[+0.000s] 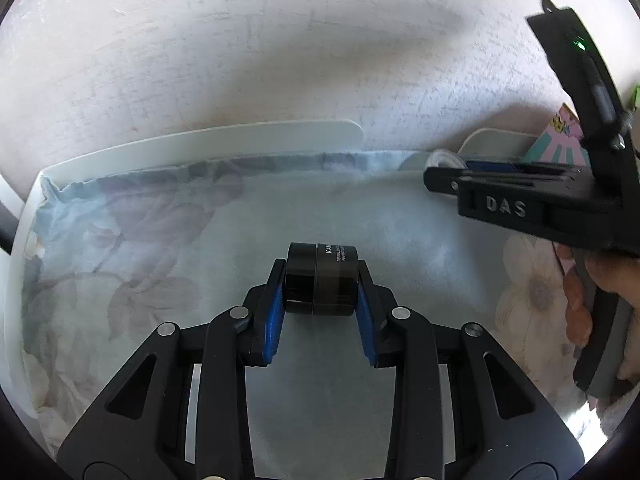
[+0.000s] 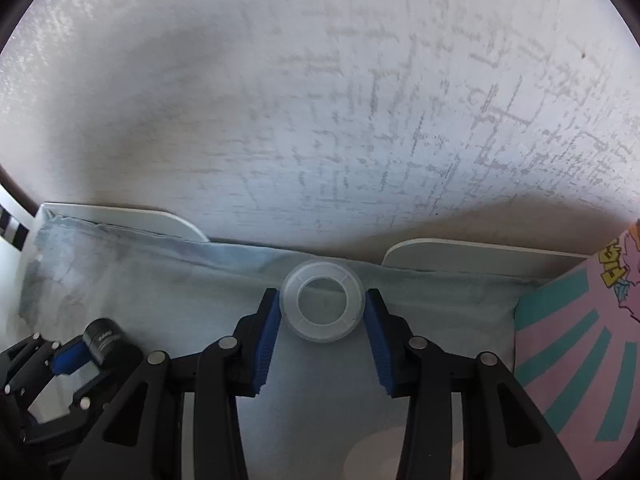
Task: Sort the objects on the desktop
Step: 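Grasp the black jar with the left tool while the right tool grasps the clear tape roll, then lift the black jar and tape roll and carry them toward the box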
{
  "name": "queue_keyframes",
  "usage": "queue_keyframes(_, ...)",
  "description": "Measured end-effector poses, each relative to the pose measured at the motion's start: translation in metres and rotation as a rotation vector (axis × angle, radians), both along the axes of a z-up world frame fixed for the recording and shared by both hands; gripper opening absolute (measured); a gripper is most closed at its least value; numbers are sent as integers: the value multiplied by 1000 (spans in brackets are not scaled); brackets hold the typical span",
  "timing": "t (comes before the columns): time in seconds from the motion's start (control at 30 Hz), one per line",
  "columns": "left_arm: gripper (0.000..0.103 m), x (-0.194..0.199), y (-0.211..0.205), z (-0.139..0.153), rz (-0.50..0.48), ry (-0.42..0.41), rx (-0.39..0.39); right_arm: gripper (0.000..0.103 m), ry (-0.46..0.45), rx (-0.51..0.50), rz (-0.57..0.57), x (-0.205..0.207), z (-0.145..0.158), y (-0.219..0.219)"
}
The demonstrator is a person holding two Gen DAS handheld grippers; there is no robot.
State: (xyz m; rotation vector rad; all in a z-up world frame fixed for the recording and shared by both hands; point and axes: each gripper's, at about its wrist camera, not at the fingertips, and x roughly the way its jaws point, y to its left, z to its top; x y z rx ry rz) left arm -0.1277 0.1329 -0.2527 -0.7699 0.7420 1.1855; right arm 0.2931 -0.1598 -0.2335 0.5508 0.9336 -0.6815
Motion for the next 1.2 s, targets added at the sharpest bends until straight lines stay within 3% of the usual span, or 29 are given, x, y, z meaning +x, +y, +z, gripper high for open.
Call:
queue_keyframes(0.27,29,-14,-2,27,61,-25,-10,39,2,-17,41,-8,30,21)
queue_keyframes(0.53,29,-16,-16,62,53,-55,-9,39,-55,-3,47,-36,74,38)
queue_keyframes(0.63,29,-16,-27,83,27,-109,6,39,-79,-6,37,-48,92,43)
queue_keyframes(0.9,29,17,-38,139,-94,-107,54,39,-133,-48,-26,-110,143,45)
queue_keyframes(1.2,29,81,-33,190,-272,-129,120,39,-148,-109,-156,-189,175,39)
